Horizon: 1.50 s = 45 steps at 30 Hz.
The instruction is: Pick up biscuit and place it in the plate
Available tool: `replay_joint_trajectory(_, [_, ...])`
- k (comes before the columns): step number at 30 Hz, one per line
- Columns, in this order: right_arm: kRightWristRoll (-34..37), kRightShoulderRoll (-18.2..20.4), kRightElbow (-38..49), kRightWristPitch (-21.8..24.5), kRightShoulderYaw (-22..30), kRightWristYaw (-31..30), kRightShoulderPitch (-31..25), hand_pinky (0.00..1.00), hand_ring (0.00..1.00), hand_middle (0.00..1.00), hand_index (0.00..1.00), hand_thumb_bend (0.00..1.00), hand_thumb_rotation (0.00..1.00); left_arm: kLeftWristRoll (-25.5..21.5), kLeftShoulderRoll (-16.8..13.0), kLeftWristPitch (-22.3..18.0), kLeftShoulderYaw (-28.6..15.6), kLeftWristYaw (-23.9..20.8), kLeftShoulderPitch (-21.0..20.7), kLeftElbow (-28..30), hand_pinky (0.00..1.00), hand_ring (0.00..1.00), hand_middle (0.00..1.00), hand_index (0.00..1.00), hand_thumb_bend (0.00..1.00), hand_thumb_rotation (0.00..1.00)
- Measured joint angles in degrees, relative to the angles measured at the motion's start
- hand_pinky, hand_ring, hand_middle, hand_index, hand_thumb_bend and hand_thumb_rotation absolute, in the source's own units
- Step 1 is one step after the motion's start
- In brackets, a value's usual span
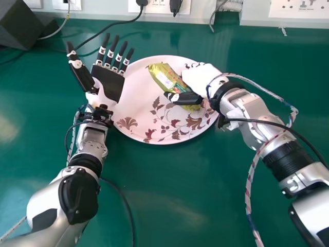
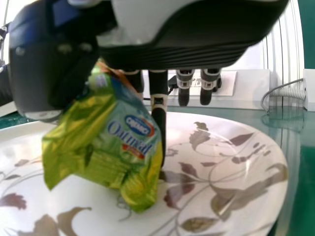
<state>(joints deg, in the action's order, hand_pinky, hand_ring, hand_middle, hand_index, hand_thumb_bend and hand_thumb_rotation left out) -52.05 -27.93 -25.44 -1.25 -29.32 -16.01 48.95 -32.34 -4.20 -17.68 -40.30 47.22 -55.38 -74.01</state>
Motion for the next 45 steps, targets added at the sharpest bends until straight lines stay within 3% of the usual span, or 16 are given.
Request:
replay_joint_trajectory(2, [0.00, -0.15, 0.19, 0.01, 0.01, -0.02, -0.11, 0.89, 0.92, 0.99, 0.98, 0.65, 0.80, 0.02, 0.09, -0.30, 0.15, 0.04, 0.03, 0.01, 0.87, 0.84, 0.90, 0.93, 1.00, 0.57])
replay_joint_trajectory(4, [0.00, -0.22, 0.33, 0.02, 0.00, -0.07, -0.16, 0.98, 0.97, 1.00, 1.00, 0.65, 0.86, 0.02, 0.12, -0.42, 0.20, 0.45, 0.04, 0.01, 0.86, 0.84, 0.90, 0.93, 1.00, 0.57])
replay_joint_trajectory(7, [0.00, -0.35, 0.53, 0.03, 0.00, -0.10, -0.25, 1.00, 1.00, 1.00, 1.00, 0.69, 0.85, -0.05, 0.11, -0.17, 0.21, 1.44, 0.04, 0.03, 0.85, 0.84, 0.89, 0.93, 1.00, 0.57])
replay_joint_trajectory(15, [-0.02, -0.93, 1.35, -0.05, -0.06, -0.10, -0.55, 1.00, 1.00, 1.00, 1.00, 0.71, 0.88, -0.23, 0.09, 0.36, 0.22, 3.07, 0.02, 0.07, 0.82, 0.83, 0.89, 0.92, 1.00, 0.57])
replay_joint_trajectory(29, [-0.29, -1.02, 1.78, 0.01, -0.10, -0.16, -0.56, 1.00, 1.00, 1.00, 1.00, 0.84, 0.92, -0.39, 0.08, 1.14, 0.12, 4.31, 0.00, 0.14, 0.81, 0.84, 0.89, 0.93, 1.00, 0.59])
replay_joint_trajectory(42, [-0.24, -1.27, 1.92, -0.04, -0.07, -0.09, -0.60, 1.00, 1.00, 1.00, 1.00, 0.84, 0.95, -2.15, -0.17, 3.20, -0.83, 6.07, -0.20, 0.21, 0.81, 0.83, 0.87, 0.92, 0.99, 0.57])
replay_joint_trajectory(45, [-0.23, -1.49, 2.26, -0.25, 0.14, 0.26, -0.95, 1.00, 1.00, 1.00, 1.00, 0.85, 0.96, -2.18, -0.14, 3.20, -0.82, 6.06, -0.23, 0.21, 0.77, 0.80, 0.85, 0.90, 1.00, 0.56])
